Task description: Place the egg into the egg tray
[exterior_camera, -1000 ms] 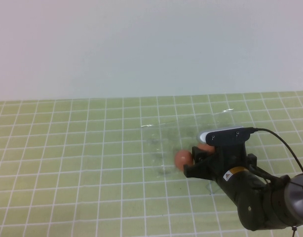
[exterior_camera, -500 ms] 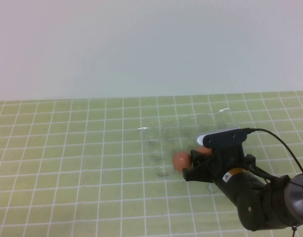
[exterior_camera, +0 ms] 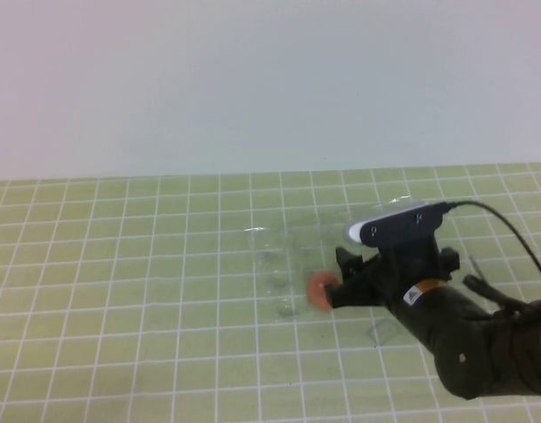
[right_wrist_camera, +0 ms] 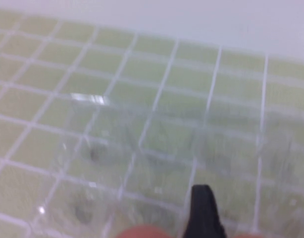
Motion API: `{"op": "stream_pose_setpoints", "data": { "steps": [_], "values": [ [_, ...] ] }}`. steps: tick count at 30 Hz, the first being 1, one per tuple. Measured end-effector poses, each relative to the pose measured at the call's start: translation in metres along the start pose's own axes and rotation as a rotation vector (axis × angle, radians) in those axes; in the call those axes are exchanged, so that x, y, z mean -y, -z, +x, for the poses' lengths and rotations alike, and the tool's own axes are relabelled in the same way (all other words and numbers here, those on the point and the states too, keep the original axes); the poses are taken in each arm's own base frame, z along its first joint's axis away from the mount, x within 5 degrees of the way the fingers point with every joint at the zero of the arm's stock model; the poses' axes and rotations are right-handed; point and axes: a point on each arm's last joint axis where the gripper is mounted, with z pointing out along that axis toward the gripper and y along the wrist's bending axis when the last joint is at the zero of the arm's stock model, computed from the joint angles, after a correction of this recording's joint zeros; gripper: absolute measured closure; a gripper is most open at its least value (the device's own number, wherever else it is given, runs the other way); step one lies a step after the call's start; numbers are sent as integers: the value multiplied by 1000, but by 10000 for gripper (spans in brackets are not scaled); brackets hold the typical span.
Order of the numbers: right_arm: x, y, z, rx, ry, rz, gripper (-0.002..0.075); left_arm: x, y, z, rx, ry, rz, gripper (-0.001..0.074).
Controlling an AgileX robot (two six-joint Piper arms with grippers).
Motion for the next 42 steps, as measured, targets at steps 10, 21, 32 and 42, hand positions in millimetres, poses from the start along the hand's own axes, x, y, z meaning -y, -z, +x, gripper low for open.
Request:
{"op": "stream_pose_setpoints", "data": {
  "steps": [10, 21, 32, 42],
  "values": [
    [3, 56, -70, 155, 4, -85, 368, 0, 0, 0, 0, 0, 0, 735],
    [11, 156, -129, 236, -24, -282, 718, 0, 0, 0, 0, 0, 0, 735],
    [25, 219, -148, 377, 40, -335, 727, 0, 0, 0, 0, 0, 0, 735],
    [72, 268, -105, 370, 104, -201, 727, 0, 0, 0, 0, 0, 0, 735]
  ]
}}
